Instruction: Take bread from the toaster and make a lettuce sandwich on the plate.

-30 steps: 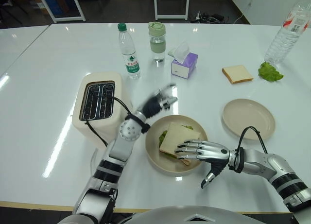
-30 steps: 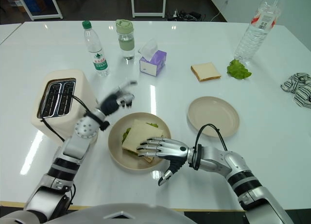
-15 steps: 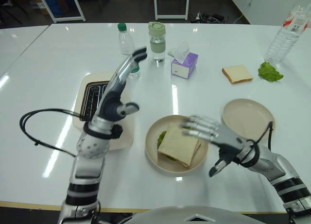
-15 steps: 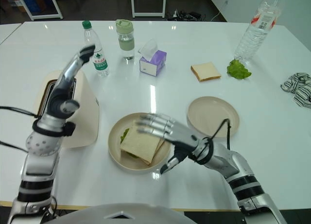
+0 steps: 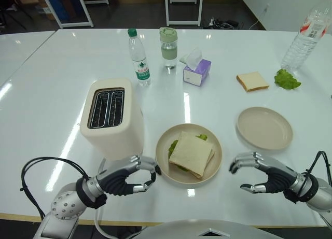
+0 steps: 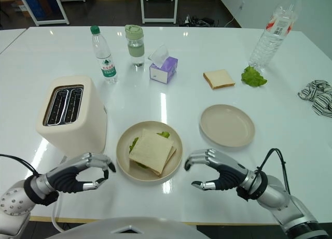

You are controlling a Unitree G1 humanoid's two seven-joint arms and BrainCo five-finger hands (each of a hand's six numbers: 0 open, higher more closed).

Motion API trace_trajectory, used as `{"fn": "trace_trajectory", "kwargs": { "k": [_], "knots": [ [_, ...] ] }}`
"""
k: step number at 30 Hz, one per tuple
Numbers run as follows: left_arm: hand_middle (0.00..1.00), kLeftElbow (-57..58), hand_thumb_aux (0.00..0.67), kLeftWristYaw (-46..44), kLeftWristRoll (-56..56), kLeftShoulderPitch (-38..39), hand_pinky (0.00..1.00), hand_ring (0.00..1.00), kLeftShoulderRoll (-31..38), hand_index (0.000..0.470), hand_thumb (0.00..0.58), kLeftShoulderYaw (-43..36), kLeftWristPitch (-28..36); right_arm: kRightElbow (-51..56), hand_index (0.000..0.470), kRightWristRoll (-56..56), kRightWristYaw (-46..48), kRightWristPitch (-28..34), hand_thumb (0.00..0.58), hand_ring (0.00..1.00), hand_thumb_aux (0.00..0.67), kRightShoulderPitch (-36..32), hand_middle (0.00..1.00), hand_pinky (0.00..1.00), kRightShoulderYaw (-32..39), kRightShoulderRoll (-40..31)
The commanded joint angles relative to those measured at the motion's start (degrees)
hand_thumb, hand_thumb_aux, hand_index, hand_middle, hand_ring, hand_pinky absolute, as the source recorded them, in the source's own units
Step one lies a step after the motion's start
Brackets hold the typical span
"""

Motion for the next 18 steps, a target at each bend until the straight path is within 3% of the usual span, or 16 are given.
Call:
{"fn": "trace_trajectory", "kwargs": {
  "k": [1, 7, 18],
  "knots": [
    [1.0, 9.2, 0.67, -1.7, 10.8, -3.4, 1.0, 1.0, 1.0, 0.47, 0.58, -6.1, -1.2, 3.8, 0.47, -7.6, 5.7, 2.8, 0.58, 1.0, 0.67, -3.3, 1.0, 1.0, 3.0, 1.4],
    [1.0, 20.4, 0.67, 3.3, 19.7, -10.5, 1.0, 1.0, -2.6, 0.47, 0.58, -11.8, -3.4, 7.7, 0.47, -16.2, 4.2, 2.7, 0.58, 1.0, 0.67, -8.4, 1.0, 1.0, 5.6, 10.2],
    [1.0, 38.4, 0.67, 16.5, 28.8, -24.6, 1.0, 1.0, -10.6, 0.47, 0.58, -19.5, -2.5, 20.3, 0.47, -36.1, -20.1, 6.3, 0.58, 1.0, 0.67, -18.3, 1.0, 1.0, 3.9, 24.4]
  ]
}}
